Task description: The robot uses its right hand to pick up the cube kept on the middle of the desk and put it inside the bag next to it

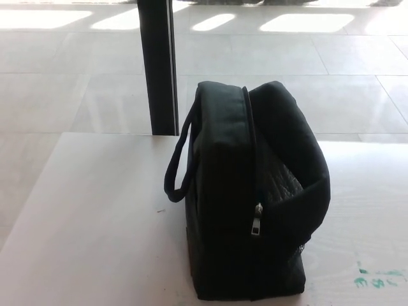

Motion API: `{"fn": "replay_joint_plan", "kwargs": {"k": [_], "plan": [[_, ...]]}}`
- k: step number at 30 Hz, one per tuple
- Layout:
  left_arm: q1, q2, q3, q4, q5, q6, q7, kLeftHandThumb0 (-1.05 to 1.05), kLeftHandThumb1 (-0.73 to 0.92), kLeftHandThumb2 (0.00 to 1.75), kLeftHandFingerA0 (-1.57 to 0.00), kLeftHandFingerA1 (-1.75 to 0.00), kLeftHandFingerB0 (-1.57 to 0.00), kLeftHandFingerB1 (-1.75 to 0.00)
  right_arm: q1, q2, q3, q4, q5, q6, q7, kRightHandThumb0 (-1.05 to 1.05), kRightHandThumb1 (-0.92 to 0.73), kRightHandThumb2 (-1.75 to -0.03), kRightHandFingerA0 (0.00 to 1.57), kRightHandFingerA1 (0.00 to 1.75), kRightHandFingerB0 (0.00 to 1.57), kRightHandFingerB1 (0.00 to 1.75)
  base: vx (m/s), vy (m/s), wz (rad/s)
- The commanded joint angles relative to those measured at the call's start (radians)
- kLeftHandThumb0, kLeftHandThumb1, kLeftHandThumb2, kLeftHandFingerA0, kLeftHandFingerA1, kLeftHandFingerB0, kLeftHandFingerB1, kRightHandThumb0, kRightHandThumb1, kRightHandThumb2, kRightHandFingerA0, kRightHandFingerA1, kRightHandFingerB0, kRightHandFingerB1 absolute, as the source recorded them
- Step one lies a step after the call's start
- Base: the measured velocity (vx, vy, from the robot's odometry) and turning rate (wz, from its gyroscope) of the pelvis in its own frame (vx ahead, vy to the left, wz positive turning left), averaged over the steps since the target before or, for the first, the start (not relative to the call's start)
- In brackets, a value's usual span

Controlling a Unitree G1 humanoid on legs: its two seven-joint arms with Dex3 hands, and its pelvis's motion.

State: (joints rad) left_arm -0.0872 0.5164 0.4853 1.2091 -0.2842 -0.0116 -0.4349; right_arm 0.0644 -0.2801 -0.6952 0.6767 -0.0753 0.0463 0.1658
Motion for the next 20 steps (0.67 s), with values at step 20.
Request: {"fn": "replay_joint_plan", "kwargs": {"k": [20], "plan": [[-0.022, 0.023, -0.023, -0.014, 0.002, -0.007, 0.006, -1.05, 0.50, 0.92, -0.45, -1.49, -0.42, -1.42, 0.001, -0.047, 0.067, -0.001, 0.224, 0.001, 0.031, -0.37, -0.57, -1.09, 0.03, 0.56, 0.00, 0.53, 0.03, 0.034, -0.02]]}}
